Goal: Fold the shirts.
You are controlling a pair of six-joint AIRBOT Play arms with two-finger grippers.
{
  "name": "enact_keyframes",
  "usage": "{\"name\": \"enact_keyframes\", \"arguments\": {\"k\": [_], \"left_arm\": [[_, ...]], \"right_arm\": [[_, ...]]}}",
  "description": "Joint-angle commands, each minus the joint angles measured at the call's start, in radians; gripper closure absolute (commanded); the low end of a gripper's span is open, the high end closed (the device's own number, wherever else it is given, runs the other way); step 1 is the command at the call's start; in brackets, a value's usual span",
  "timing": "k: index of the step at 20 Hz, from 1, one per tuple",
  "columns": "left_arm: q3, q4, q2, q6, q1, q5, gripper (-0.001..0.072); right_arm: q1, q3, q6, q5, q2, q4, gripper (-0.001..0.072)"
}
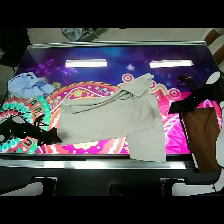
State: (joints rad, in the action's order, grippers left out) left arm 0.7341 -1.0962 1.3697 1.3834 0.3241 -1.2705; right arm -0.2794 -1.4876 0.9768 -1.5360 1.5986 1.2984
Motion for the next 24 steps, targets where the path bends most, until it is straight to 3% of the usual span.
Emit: {"name": "enact_keyframes", "arguments": {"k": [1, 5, 9, 12, 13, 14, 15, 18, 21, 24], "left_arm": [[-0.011, 0.002, 0.000, -0.002, -0.003, 0.042, 0.0678], [-0.010, 0.002, -0.006, -0.024, -0.003, 0.042, 0.0678], [-0.010, 0.002, -0.016, -0.053, -0.003, 0.042, 0.0678], [-0.010, 0.012, -0.016, -0.053, -0.003, 0.058, 0.0678], [-0.009, 0.017, -0.016, -0.053, -0.003, 0.065, 0.0678], [-0.004, 0.017, -0.016, -0.053, -0.003, 0.068, 0.0678], [0.009, 0.016, -0.016, -0.053, -0.003, 0.067, 0.0678], [0.140, 0.008, -0.065, -0.068, -0.003, 0.064, 0.0682], [0.450, 0.010, -0.242, -0.021, -0.003, 0.126, 0.0682], [0.850, 0.008, -0.404, 0.008, -0.001, 0.235, 0.0681]], "right_arm": [[-0.001, 0.098, -0.001, 0.025, 0.000, -0.010, 0.0043], [-0.001, 0.246, -0.002, 0.166, 0.007, -0.084, 0.0045], [-0.001, 0.257, 0.000, 0.174, 0.069, -0.126, 0.0093], [0.000, 0.257, 0.030, 0.158, 0.109, -0.179, 0.0184], [0.004, 0.257, 0.032, 0.150, 0.117, -0.185, 0.0257], [0.012, 0.257, 0.032, 0.151, 0.121, -0.183, 0.0401], [0.019, 0.256, 0.032, 0.159, 0.119, -0.184, 0.0642], [0.017, 0.193, -0.051, 0.147, 0.062, -0.203, 0.0641], [0.016, -0.023, -0.148, 0.195, -0.127, -0.204, 0.0640], [0.016, -0.291, -0.174, 0.411, -0.399, -0.134, 0.0639]]}}
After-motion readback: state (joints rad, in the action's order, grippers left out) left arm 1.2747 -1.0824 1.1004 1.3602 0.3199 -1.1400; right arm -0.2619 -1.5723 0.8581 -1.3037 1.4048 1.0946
